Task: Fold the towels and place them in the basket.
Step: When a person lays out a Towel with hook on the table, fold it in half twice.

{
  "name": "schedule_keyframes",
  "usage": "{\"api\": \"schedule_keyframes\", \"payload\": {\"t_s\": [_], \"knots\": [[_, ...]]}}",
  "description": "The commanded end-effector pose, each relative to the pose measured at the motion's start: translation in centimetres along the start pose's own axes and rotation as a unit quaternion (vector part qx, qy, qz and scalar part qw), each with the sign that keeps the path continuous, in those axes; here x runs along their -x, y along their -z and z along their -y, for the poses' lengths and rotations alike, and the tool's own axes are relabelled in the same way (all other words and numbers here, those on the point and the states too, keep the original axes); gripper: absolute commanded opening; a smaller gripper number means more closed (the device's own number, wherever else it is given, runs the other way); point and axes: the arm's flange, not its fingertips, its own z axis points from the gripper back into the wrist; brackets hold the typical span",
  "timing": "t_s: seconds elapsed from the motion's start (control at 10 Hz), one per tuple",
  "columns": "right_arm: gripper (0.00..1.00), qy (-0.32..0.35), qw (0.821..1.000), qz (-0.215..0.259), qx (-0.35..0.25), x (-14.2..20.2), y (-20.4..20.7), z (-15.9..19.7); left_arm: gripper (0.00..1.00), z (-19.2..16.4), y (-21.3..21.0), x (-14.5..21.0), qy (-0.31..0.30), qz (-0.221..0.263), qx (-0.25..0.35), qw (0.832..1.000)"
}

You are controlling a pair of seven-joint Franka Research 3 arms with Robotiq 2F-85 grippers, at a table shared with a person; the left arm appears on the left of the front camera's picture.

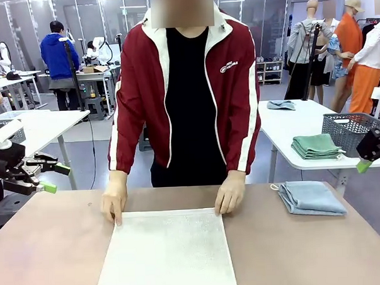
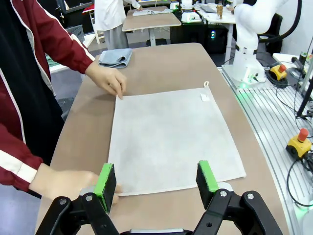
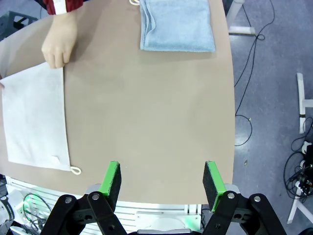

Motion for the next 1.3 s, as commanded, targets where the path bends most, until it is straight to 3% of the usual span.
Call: {"api": "schedule_keyframes", "payload": {"t_s": [0.0,1.2], "knots": [[0.84,0.003,1.000,0.003,0.003,-0.42,-0.10,0.12,0.84,0.30,-0.03,-0.20,0.001,0.003,-0.001,1.000],[0.84,0.003,1.000,0.003,0.003,-0.42,-0.10,0.12,0.84,0.30,-0.03,-0.20,0.001,0.003,-0.001,1.000]]}}
